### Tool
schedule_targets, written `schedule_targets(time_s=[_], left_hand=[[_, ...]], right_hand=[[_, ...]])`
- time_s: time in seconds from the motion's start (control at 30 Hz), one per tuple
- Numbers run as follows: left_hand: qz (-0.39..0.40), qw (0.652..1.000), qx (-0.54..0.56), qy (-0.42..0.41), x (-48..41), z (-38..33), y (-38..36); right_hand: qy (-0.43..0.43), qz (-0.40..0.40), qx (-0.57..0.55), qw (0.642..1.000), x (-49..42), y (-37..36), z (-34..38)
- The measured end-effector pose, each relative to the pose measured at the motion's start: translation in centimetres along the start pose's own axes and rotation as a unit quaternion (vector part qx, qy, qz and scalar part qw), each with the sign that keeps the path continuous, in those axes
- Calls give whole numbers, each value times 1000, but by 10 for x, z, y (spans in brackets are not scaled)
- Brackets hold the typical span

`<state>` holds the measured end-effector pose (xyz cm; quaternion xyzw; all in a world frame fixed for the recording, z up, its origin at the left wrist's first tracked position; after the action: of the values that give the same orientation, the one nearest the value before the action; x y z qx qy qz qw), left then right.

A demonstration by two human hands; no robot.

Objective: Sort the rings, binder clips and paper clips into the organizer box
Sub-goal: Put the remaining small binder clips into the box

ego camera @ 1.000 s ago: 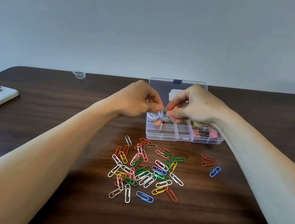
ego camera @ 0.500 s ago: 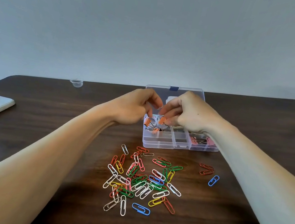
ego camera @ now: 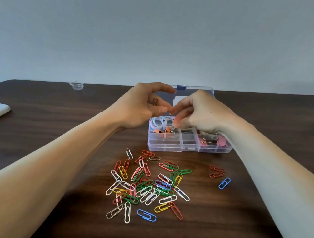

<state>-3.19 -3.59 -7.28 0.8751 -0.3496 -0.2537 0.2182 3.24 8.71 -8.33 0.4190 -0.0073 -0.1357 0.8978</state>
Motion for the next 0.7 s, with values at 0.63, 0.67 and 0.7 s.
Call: schedule_targets(time_s=[0.63, 0.67, 0.7], left_hand=[[-34, 998, -49, 7, 3, 6, -1], [-27, 999, -43, 10, 3, 6, -3], [-21, 999, -44, 10, 2, 6, -5]], right_hand=[[8, -25, -16, 1000, 0, 6, -6], [12, -25, -15, 999, 0, 7, -5], [15, -24, -14, 999, 0, 6, -5]])
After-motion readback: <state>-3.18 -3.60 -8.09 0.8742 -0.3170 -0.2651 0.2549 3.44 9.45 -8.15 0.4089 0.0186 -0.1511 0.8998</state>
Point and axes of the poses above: each hand's wrist, its own x-axis away from the middle knuckle, its own y-axis out of the back of the hand, z = x × y, the point moved 7 cm from there along -x, towards the middle knuckle, and after that the axes turned 6 degrees about -z, right-handed, at the moved point
